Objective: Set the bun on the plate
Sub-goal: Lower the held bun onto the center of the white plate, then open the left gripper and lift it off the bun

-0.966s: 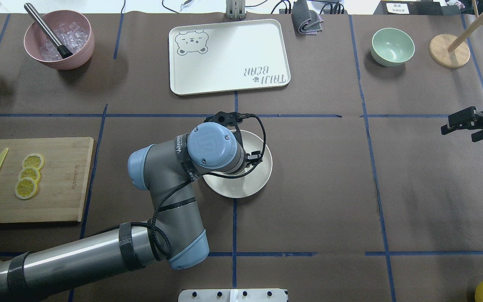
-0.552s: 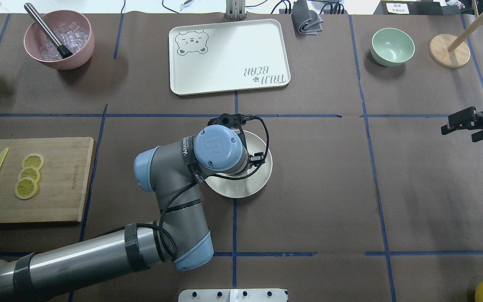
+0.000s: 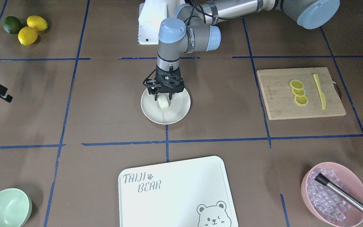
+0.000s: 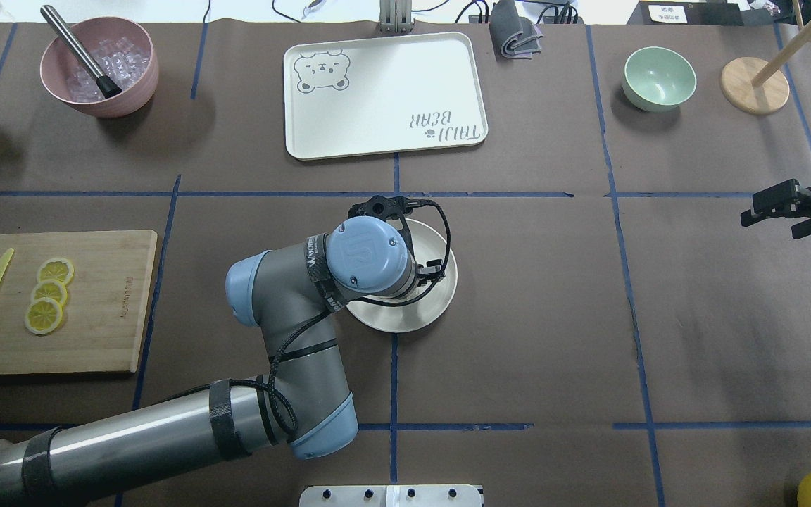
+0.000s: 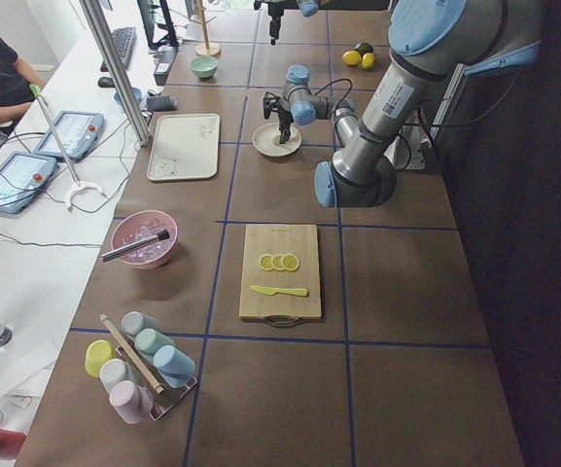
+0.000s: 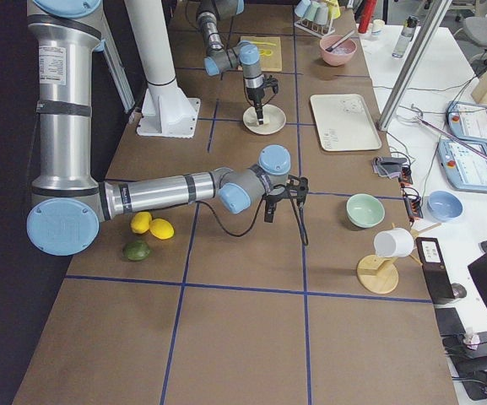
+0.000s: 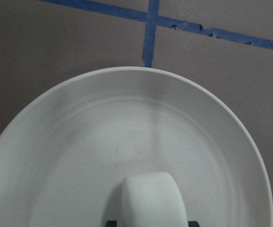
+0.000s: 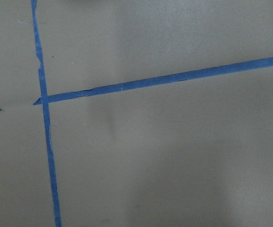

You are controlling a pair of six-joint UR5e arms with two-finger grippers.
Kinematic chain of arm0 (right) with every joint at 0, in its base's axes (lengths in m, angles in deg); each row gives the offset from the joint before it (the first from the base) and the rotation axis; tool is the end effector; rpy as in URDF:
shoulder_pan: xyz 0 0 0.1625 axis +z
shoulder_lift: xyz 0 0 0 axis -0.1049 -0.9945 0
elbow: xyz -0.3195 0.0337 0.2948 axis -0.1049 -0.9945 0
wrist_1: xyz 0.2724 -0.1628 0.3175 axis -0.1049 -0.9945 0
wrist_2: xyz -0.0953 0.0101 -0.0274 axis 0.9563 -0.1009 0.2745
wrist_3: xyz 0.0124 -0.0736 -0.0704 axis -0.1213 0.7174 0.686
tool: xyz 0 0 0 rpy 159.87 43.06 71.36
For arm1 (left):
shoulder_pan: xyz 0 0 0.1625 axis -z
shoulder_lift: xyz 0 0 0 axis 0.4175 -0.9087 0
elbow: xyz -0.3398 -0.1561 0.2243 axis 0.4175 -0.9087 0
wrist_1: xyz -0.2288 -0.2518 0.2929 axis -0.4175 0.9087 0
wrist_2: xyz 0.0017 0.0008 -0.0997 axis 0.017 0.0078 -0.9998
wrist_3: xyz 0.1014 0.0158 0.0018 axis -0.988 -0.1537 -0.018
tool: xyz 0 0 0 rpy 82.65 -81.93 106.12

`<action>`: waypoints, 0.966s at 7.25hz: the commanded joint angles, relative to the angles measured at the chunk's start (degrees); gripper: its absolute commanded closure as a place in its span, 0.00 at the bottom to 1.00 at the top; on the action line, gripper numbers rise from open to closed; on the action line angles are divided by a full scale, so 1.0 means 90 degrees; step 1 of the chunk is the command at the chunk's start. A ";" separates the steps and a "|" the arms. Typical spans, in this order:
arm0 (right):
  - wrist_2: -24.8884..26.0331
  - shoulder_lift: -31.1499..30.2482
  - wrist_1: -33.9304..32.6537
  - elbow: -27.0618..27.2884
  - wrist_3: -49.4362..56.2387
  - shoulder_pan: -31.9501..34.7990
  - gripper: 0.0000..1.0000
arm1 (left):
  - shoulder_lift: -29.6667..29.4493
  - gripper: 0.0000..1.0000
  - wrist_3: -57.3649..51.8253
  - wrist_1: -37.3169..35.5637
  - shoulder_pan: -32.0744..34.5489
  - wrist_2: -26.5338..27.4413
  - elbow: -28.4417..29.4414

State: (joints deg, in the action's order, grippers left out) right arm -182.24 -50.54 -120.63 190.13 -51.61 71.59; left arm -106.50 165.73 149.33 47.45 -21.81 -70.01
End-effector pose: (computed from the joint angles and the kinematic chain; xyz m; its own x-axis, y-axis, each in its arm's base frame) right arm -0.1633 -0.5010 0.5434 0.5511 0.1403 0.8226 -0.1249 0.9885 -0.0849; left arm 0.6833 -0.4197 0.1614 0.5610 -0.1233 -0.8186 0.2495 0.9680 0.0252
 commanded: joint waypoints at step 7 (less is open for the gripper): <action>-0.0013 -0.0136 -0.0019 -0.0243 0.1012 0.0506 0.00 | 0.1921 0.00 -0.2065 -0.1851 0.0905 -0.0213 -0.3370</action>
State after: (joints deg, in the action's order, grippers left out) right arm -182.37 -51.24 -120.76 189.13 -46.45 74.54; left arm -92.71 153.42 134.50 52.92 -22.57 -96.25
